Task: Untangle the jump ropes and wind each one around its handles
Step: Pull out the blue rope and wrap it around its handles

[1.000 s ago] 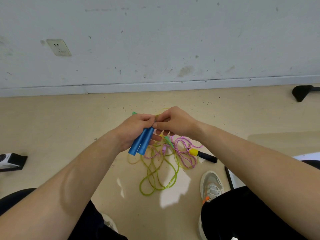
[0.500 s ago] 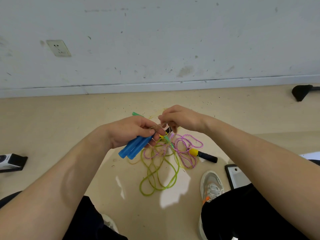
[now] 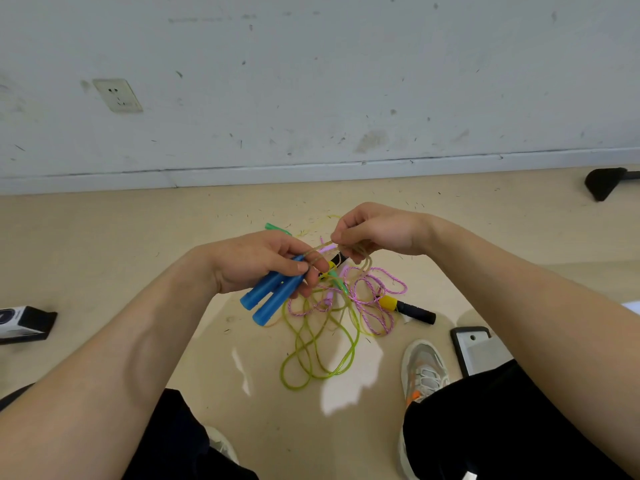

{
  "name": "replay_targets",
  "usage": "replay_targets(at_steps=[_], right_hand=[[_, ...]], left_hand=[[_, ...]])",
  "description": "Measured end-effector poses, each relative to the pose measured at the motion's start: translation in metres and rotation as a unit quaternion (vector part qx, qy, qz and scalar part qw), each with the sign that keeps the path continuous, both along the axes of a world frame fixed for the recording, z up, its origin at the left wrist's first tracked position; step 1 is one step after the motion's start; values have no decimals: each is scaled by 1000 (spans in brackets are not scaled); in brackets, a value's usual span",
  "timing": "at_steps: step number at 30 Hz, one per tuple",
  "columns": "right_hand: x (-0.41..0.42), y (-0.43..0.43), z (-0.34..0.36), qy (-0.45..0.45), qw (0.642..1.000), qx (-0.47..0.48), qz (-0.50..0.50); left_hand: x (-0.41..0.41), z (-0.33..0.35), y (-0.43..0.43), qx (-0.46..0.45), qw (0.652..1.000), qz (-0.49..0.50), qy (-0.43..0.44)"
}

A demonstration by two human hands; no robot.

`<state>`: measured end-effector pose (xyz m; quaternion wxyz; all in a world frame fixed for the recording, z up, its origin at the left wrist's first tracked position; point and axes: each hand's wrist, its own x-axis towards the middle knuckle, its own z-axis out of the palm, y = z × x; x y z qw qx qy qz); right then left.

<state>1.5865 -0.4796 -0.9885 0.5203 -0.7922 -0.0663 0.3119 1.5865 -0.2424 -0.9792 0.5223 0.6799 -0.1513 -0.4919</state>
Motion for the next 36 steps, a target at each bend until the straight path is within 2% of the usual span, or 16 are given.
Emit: replay_targets(at_steps=[2,6,17,25,29,31,36], right_hand=[[-1,1,-1,15,1000,-2,13],[1,3,-1,-26,999,-1,-18],[-2,10,-4,-48,999,4,-13],[0,11,-6,-114,989,16,-89],[-1,5,-14,-135,979,-8,-150],[-3,3,-19,-136,976,-8,-168],[-10,18,-26,-80,987,-15,-138]], left_hand=[[0,-1,0,-3,1000,3,10],[0,-3,-1,13,999,36,-10],[-9,-12,-17,-15,993,111,44],[-21,-13,-27,-65,989,115,72],[-20,-9,-26,-76,990,114,36],[-16,-8,-23,-94,983,154,24],[-10,-18,-20,-102,944,315,-14]])
